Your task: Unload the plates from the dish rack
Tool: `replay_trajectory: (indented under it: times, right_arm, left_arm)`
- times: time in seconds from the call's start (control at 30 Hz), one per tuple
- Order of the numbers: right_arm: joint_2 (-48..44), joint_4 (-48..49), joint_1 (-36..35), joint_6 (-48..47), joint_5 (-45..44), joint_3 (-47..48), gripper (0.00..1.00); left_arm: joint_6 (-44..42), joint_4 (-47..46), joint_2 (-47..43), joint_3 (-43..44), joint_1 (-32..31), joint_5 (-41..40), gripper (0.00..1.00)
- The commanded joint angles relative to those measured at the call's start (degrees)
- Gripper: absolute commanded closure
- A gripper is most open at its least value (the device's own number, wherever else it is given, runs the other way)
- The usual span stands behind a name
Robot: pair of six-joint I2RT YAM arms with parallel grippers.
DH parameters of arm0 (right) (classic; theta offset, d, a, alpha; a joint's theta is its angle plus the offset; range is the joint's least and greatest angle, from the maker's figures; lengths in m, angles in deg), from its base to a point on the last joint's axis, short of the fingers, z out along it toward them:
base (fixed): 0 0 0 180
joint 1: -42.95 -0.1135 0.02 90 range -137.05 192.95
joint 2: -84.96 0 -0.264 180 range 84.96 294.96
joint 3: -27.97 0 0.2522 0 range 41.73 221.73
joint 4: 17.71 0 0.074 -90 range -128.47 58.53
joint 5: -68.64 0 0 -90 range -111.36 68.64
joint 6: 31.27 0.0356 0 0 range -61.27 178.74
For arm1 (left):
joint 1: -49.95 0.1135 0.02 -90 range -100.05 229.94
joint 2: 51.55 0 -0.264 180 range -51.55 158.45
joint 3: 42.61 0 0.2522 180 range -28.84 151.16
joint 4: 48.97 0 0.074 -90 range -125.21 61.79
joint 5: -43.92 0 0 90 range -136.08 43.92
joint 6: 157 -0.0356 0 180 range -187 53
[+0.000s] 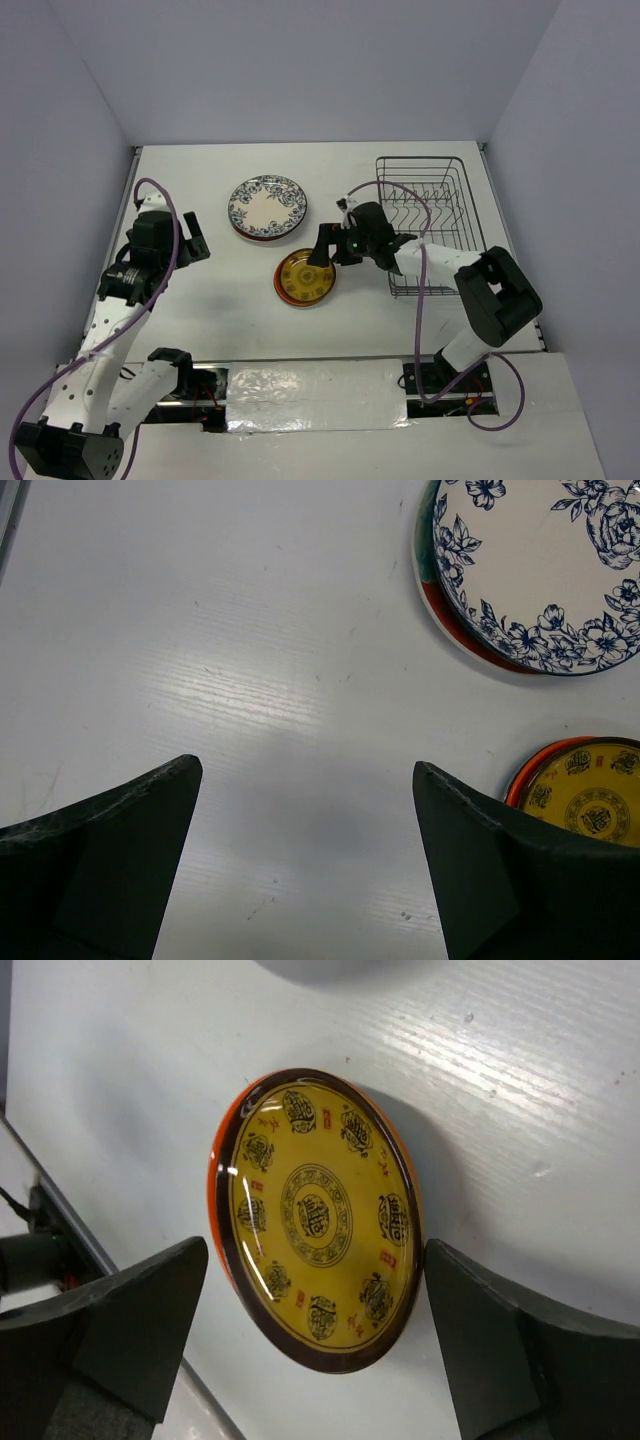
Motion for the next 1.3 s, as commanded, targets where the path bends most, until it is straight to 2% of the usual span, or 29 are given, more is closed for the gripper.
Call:
replay_trajectory:
  times: [0.0, 0.3, 0.4, 0.43, 0.47, 0.57, 0.67, 0.7, 0.8, 1.0, 1.17, 1.27]
  right_arm:
    - [-1.79, 0.53, -1.26, -1.62, -2.10, 3.15, 0.00]
    - [-12.25, -6.84, -2.48, -3.02, -7.03, 5.17, 0.00]
    - [-17.42, -11.15, -4.76, -4.60, -12.29, 5.79, 0.00]
    - [-19.18, -13.08, -5.56, -6.17, -15.09, 6.66, 0.00]
    - [-23.46, -17.45, -6.44, -6.97, -22.69, 7.19, 0.00]
    - [-33.13, -24.58, -8.47, -9.00, -38.17, 7.90, 0.00]
    - [-41.85, -30.57, -8.29, -11.02, -47.70, 7.64, 0.00]
    - [-43.53, -32.15, -8.29, -11.63, -53.29, 7.73, 0.00]
    - [-49.68, -38.13, -8.12, -11.64, -61.49, 8.77, 0.00]
    - [-56.72, -47.19, -7.50, -10.41, -65.21, 10.71, 0.00]
    - [-59.62, -52.12, -7.06, -11.11, -59.69, 13.52, 0.00]
    - [-61.21, -54.40, -7.06, -10.67, -59.85, 14.05, 0.00]
  left_arm:
    - [-0.18, -1.37, 0.31, 1.84, -0.23, 0.53, 0.01]
    - [-0.01, -1.20, 0.13, 1.84, -0.23, 0.00, 0.00]
    - [0.08, -1.11, -0.04, 1.84, -0.23, -0.52, 0.00]
    - [0.26, -0.94, -0.13, 1.84, -0.23, -0.79, 0.01]
    - [0.34, -0.94, -0.13, 1.92, -0.23, -1.14, 0.01]
    - [0.69, -0.32, -0.31, 2.19, -0.23, -3.16, 0.00]
    - [1.05, 0.12, -0.92, 2.54, -0.14, -5.09, 0.00]
    - [1.40, 0.21, -1.71, 2.54, -0.06, -5.53, 0.00]
    - [2.01, 0.47, -3.81, 2.54, -0.06, -7.55, 0.00]
    - [2.81, 0.91, -9.52, 2.54, 0.03, -13.35, 0.01]
    - [2.98, 1.26, -14.80, 2.37, -0.06, -16.25, 0.00]
    - [2.72, 1.79, -17.00, 2.45, -0.14, -17.31, 0.00]
